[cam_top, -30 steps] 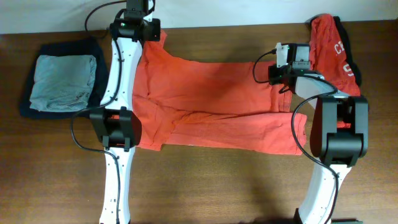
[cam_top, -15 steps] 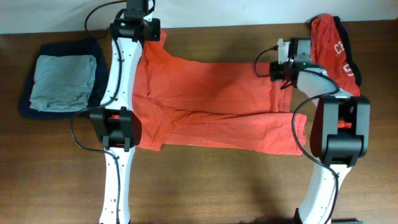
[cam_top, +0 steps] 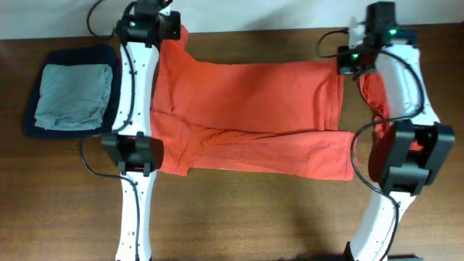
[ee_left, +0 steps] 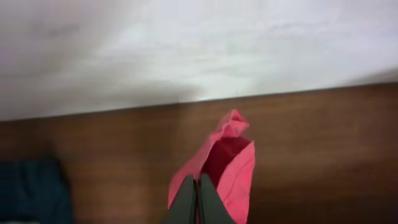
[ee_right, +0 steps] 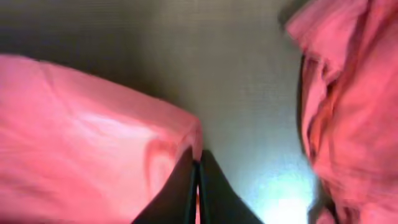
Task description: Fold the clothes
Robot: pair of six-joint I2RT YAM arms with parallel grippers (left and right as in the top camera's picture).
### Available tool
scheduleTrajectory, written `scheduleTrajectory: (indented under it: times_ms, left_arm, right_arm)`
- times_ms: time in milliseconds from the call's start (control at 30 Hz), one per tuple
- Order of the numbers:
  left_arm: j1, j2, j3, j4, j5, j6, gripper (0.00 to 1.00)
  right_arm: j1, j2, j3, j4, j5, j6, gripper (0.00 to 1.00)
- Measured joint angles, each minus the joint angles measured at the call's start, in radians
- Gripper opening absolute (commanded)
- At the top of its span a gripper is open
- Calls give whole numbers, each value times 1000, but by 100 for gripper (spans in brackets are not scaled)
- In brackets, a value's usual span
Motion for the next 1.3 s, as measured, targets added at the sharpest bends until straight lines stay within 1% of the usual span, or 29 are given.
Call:
scheduleTrajectory:
  times_ms: [167, 233, 433, 633, 967, 1100, 1300]
  left_arm:
    - [16, 0, 82, -126, 0, -1, 1]
    - [26, 0, 88, -167, 0, -3, 1]
    - [46, 0, 88, -297, 0, -3, 1]
    - [47, 0, 88, -413, 0, -29, 1]
    - [47, -2, 88, -558, 9, -71, 0]
    - [43, -23, 88, -597, 11, -74, 1]
    - [15, -71, 88, -597, 16, -75, 0]
  right_arm:
    - [-89, 0, 34, -147, -161, 6, 4]
    - [-116, 0, 34, -190, -207, 5, 4]
    - [-124, 0, 34, -299, -272, -2, 4]
    - [-121, -21, 34, -363, -285, -4, 4]
    - [-121, -139, 38, -503, -262, -11, 4]
    - [-121, -140, 38, -518, -253, -23, 4]
    - [-121, -140, 38, -518, -248, -29, 4]
